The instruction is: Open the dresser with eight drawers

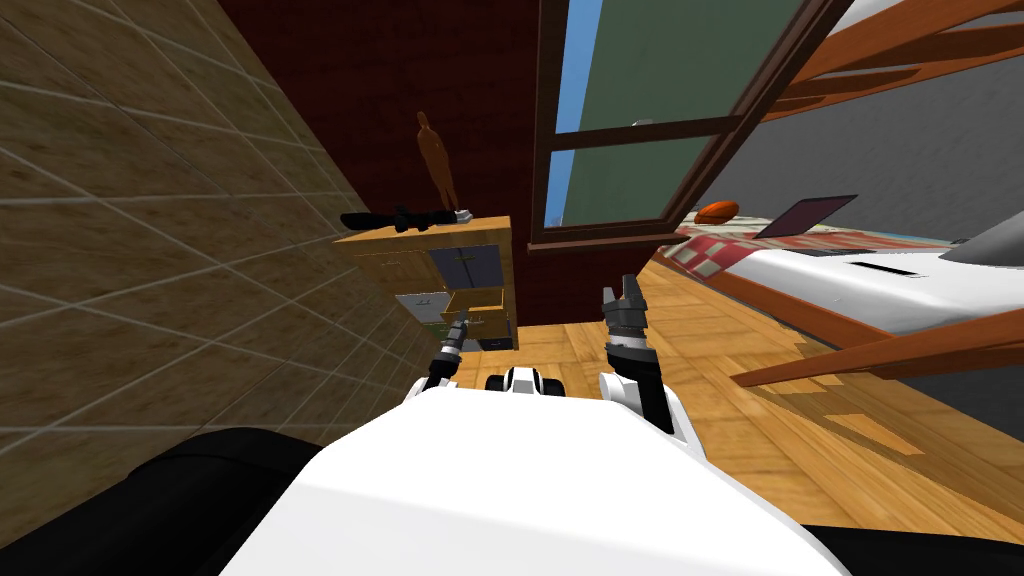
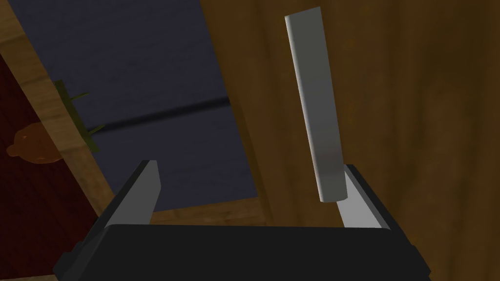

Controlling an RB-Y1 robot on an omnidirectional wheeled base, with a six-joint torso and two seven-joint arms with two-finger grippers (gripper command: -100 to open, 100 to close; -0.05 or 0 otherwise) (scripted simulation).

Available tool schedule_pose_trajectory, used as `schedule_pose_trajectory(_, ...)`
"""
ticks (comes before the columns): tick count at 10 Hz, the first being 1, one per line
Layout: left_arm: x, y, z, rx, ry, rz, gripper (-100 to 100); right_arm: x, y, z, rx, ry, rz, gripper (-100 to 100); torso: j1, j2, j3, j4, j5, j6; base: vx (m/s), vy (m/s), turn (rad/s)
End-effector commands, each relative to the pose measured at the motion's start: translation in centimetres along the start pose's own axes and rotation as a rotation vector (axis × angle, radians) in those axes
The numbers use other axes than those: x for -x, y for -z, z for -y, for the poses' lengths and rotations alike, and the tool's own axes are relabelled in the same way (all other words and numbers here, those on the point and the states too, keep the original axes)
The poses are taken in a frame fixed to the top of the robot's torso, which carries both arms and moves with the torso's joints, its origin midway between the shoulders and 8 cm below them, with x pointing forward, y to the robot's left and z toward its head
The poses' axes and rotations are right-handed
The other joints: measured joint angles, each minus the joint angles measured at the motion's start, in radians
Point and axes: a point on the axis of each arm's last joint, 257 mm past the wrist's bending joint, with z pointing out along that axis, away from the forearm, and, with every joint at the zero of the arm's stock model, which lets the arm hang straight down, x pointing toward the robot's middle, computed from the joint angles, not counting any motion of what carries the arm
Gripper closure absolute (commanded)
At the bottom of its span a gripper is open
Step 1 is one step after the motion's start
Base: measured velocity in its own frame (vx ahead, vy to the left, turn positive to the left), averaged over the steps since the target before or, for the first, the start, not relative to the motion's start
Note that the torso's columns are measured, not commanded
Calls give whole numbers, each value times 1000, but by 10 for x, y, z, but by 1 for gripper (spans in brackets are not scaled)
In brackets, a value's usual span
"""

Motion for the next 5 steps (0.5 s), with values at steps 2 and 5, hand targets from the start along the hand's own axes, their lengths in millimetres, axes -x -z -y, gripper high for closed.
schedule_pose_trajectory(2, -1, 1, -3, 8, 1, -1, 0, 0, 0, 0, 0, 0, 0, 0, 1, -3, -2, -2, 1, 1, 0, 0, 0)
schedule_pose_trajectory(5, -1, 2, -5, 13, 1, -2, 0, 0, 0, 0, 0, 0, 0, 0, 1, -5, -3, -4, 2, 1, 0, 0, 0)
